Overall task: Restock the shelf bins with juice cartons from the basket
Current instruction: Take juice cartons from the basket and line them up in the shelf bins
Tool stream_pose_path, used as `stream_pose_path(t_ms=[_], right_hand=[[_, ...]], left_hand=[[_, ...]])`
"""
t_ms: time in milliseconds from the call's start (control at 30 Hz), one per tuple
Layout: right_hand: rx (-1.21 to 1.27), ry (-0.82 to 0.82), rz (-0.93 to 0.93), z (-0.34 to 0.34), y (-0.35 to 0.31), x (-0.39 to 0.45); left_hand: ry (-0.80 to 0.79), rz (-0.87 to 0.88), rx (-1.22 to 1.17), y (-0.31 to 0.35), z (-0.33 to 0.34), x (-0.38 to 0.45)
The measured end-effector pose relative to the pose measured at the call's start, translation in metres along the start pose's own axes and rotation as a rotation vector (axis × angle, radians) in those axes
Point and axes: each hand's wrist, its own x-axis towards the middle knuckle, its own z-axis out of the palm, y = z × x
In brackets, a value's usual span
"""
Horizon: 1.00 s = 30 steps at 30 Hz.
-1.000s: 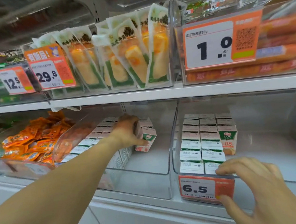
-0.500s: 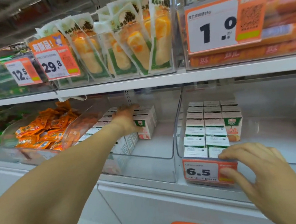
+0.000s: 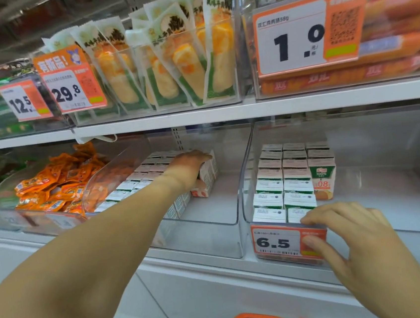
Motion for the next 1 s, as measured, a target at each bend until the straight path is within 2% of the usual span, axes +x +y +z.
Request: stream_pose_path(t_ms=[133,233,300,333,367,433,500,633,733,867,1000], right_hand=[[0.017,-0.049,0.01,-0.002,0.0,-0.003],[0.087,-0.021,0.027,-0.018,-0.007,-0.006],[0.14,0.046,-0.027,-0.036,-0.019,-0.01],[0.176,0.056,-0.038,-0.044,-0.025,-0.013],[0.224,0.032,-0.03,-0.05,-0.029,-0.02],[0.32,-0.086,0.014,-0.054,-0.033,-0.034],[0.389,-0.215,0.104,-0.048,-0.029,-0.052],[0.379,-0.588,0.332,-0.015,-0.017,-0.097],[0.369,-0.718,0.477,0.006,-0.011,-0.141],[0.302,-0.904,0.505,0.026,-0.005,-0.19],[0.334,-1.098,0.694,0.057,-0.005,-0.238]], left_hand=[[0.083,0.003,-0.01,0.006,-0.009,-0.016],[0.314,0.037,-0.012,0.02,-0.023,-0.055],[0.529,0.234,0.042,0.034,-0.025,-0.103],[0.587,0.365,0.009,0.043,-0.026,-0.132],[0.57,0.478,-0.057,0.054,-0.024,-0.16],[0.367,0.577,-0.242,0.074,-0.015,-0.204],[0.103,0.558,-0.435,0.095,0.002,-0.229],[-0.304,0.455,-0.506,0.135,0.076,-0.242],[-0.44,0.3,-0.571,0.157,0.146,-0.253],[-0.632,0.1,-0.625,0.18,0.224,-0.293],[-0.829,0.0,-0.621,0.193,0.28,-0.336]])
